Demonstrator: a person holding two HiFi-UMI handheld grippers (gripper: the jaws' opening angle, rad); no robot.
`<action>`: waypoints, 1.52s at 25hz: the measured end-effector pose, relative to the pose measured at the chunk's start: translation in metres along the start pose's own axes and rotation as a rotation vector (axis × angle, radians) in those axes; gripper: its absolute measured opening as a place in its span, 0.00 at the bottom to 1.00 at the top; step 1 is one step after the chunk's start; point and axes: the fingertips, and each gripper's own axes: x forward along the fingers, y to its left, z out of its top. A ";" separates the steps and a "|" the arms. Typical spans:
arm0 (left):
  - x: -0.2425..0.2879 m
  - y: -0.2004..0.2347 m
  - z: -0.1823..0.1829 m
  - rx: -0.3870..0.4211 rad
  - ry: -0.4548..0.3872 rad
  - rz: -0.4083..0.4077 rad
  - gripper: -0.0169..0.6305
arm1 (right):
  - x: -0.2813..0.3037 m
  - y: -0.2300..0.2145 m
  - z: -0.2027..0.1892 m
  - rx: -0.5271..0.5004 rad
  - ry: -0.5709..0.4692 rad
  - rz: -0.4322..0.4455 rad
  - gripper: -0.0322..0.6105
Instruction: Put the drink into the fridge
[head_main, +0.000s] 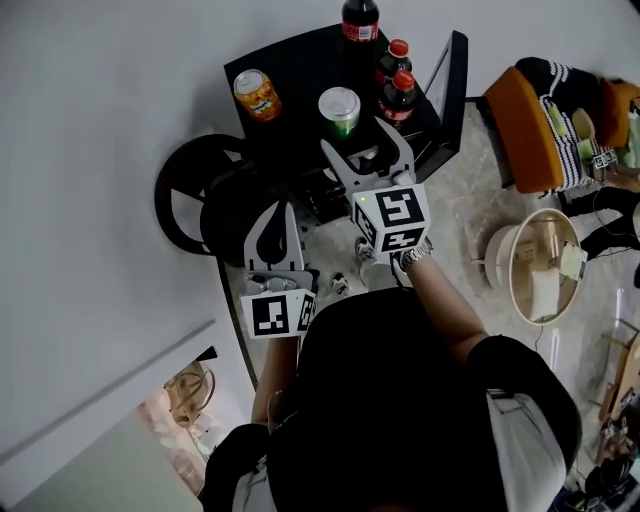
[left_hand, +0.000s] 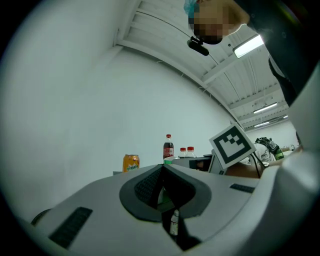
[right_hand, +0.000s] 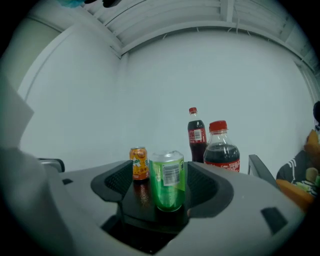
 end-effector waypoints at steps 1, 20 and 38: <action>0.000 0.001 0.000 0.001 0.000 0.006 0.04 | 0.004 -0.002 0.000 -0.007 0.002 -0.012 0.55; 0.006 0.030 -0.002 0.002 0.002 0.123 0.04 | 0.056 -0.014 -0.016 -0.030 0.060 -0.082 0.57; -0.010 0.052 -0.007 -0.006 0.008 0.177 0.04 | 0.068 -0.019 -0.019 -0.033 0.057 -0.137 0.57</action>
